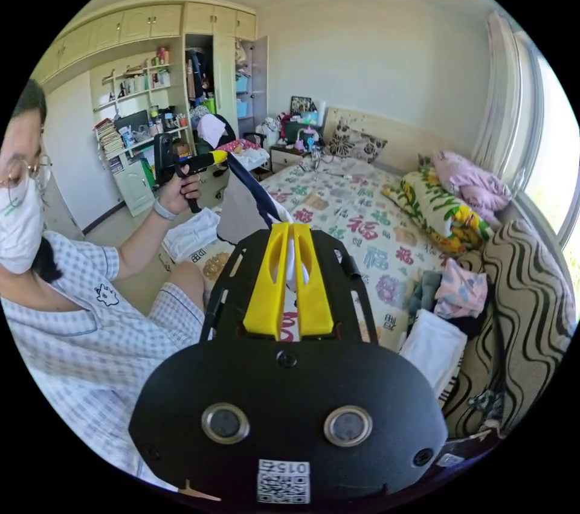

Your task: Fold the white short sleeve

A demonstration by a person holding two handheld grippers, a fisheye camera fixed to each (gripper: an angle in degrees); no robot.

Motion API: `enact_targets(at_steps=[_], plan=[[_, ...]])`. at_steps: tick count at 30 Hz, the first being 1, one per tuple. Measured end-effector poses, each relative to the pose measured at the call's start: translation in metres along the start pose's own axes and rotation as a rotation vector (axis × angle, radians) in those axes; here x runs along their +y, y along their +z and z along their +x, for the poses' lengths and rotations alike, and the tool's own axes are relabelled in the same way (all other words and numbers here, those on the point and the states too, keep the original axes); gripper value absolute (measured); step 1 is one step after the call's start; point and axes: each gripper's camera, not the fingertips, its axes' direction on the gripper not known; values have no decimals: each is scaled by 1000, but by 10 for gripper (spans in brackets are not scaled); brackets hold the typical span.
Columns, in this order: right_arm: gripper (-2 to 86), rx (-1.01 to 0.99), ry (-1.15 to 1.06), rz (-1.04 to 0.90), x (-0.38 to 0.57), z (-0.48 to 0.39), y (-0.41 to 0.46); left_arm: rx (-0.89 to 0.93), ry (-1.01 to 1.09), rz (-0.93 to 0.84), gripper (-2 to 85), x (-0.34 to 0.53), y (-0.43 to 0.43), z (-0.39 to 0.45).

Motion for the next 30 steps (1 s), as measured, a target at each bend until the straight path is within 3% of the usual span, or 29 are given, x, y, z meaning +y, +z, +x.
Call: enact_targets(at_steps=[6, 13, 19, 25, 30], plan=[[-5, -50, -113, 106, -34, -23, -73, -78, 201, 47, -9, -62, -66, 68], [-6, -5, -202, 80, -74, -9, -55, -218, 269, -5, -9, -85, -78, 63], [-6, -38, -133, -54, -103, 66, 45, -243, 66, -92, -9, -53, -33, -49], [-6, 36, -16, -294, -123, 169, 221, -442, -165, -289, -8, 17, 73, -216], [0, 9, 294, -484, -85, 259, 364, -628, -372, -519, 2, 117, 159, -349]])
